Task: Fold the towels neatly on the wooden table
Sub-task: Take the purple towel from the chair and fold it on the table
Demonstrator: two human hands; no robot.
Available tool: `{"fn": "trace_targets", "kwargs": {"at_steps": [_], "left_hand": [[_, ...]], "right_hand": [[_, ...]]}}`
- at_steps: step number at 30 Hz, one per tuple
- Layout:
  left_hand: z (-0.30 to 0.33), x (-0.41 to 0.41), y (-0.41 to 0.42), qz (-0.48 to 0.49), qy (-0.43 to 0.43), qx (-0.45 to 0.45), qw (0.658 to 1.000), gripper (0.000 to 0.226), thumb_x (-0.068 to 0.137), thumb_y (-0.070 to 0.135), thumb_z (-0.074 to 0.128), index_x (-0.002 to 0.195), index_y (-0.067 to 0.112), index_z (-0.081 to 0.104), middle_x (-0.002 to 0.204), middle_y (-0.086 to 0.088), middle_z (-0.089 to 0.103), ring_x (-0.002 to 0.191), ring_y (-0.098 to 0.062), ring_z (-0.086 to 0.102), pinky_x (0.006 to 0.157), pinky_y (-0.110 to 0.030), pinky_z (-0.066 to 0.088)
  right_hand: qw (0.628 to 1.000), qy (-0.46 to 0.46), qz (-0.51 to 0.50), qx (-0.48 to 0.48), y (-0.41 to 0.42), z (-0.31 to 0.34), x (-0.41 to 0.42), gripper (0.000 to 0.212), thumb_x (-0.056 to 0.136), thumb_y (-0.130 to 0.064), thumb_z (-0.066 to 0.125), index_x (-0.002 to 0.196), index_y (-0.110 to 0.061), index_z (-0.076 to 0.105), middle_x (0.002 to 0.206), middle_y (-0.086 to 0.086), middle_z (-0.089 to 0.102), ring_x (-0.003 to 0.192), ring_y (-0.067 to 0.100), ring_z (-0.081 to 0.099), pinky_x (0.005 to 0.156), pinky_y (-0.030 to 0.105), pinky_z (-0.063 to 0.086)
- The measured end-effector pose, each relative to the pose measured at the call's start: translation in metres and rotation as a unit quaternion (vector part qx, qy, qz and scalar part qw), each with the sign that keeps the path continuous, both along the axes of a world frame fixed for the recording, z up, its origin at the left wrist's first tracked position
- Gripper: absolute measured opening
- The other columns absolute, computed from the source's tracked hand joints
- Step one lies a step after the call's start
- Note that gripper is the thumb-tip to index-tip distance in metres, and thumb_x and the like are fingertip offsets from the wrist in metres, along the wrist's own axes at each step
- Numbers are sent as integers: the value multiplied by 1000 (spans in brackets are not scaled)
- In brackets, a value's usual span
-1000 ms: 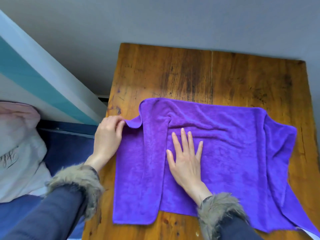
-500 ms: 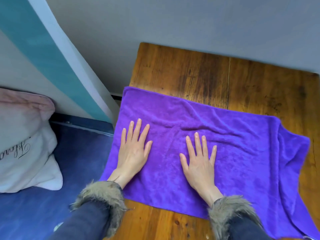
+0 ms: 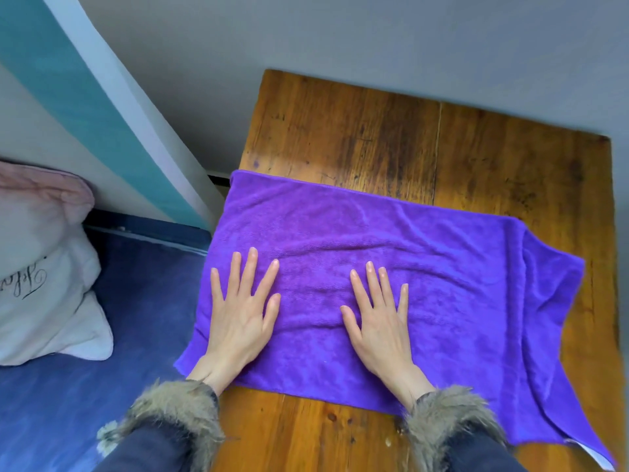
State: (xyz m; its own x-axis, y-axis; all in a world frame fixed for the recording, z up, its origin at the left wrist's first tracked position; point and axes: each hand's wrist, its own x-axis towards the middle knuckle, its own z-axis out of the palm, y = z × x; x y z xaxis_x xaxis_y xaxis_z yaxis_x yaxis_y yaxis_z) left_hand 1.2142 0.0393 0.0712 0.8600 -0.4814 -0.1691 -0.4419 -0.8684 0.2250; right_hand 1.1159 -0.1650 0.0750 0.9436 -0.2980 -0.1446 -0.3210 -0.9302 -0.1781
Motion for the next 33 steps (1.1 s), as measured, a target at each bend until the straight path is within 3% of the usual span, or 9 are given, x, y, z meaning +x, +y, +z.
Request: {"fn": "trace_targets", "kwargs": {"at_steps": [5, 8, 11, 14, 18, 21, 26, 29, 33], "left_hand": [[6, -48, -54, -90, 13, -9, 996, 55, 90, 43, 32, 144, 31, 26, 155, -7, 18, 144, -30, 8, 108, -62, 7], [15, -71, -102, -146, 22, -18, 989, 54, 90, 42, 35, 143, 31, 31, 155, -7, 20, 143, -31, 11, 106, -64, 10], [17, -88, -142, -180, 26, -13, 983, 54, 89, 42, 35, 141, 30, 34, 154, -8, 23, 142, -31, 14, 105, -64, 13], [18, -103, -174, -193, 33, -4, 981, 55, 88, 41, 34, 142, 28, 33, 154, -8, 25, 142, -31, 14, 105, -62, 13], [16, -124, -213, -218, 37, 2, 975, 54, 88, 40, 33, 141, 26, 34, 152, -8, 28, 140, -32, 17, 105, -60, 14], [16, -140, -243, -213, 53, 10, 976, 55, 89, 41, 32, 141, 26, 33, 152, -7, 29, 140, -31, 15, 107, -63, 18], [17, -154, -279, -162, 98, 20, 982, 55, 89, 42, 30, 142, 25, 32, 153, -5, 26, 142, -31, 16, 103, -66, 17], [16, -158, -286, -144, 89, 38, 985, 54, 87, 40, 32, 138, 23, 38, 151, -6, 31, 140, -31, 22, 100, -69, 22], [21, -161, -295, -122, 69, 46, 989, 52, 83, 34, 33, 131, 19, 44, 144, -11, 41, 134, -36, 35, 93, -69, 31]], "right_hand": [[999, 36, 13, -37, -34, 8, -27, 56, 86, -40, 36, 138, -20, 41, 149, 8, 36, 138, 24, 22, 108, 56, 14], [997, 32, -43, -53, -69, 18, -42, 55, 85, -38, 36, 133, -15, 48, 147, 11, 38, 138, 25, 21, 108, 55, 13], [993, -25, -109, -43, -103, 31, -62, 51, 85, -36, 37, 128, -13, 53, 146, 11, 39, 139, 25, 23, 110, 55, 15], [979, -110, -169, -26, -142, 44, -86, 43, 86, -32, 40, 119, -11, 58, 136, 11, 50, 131, 25, 37, 109, 53, 22], [933, -153, -321, 54, -195, 51, -120, 33, 89, -23, 49, 115, -5, 58, 114, 15, 57, 105, 32, 53, 90, 43, 41], [871, -84, -453, 172, -233, 46, -133, 35, 89, -19, 58, 119, -1, 52, 114, 18, 56, 107, 34, 54, 89, 35, 36], [820, 4, -494, 289, -258, 36, -114, 45, 86, -28, 63, 122, -5, 47, 115, 15, 62, 114, 31, 53, 90, 31, 37], [808, 26, -494, 321, -263, 33, -102, 33, 85, -20, 63, 114, -6, 57, 114, 14, 64, 113, 31, 54, 90, 30, 39], [818, 30, -470, 329, -276, 37, -108, 16, 81, -12, 57, 83, 1, 66, 98, 19, 68, 98, 36, 59, 79, 34, 46]]}}
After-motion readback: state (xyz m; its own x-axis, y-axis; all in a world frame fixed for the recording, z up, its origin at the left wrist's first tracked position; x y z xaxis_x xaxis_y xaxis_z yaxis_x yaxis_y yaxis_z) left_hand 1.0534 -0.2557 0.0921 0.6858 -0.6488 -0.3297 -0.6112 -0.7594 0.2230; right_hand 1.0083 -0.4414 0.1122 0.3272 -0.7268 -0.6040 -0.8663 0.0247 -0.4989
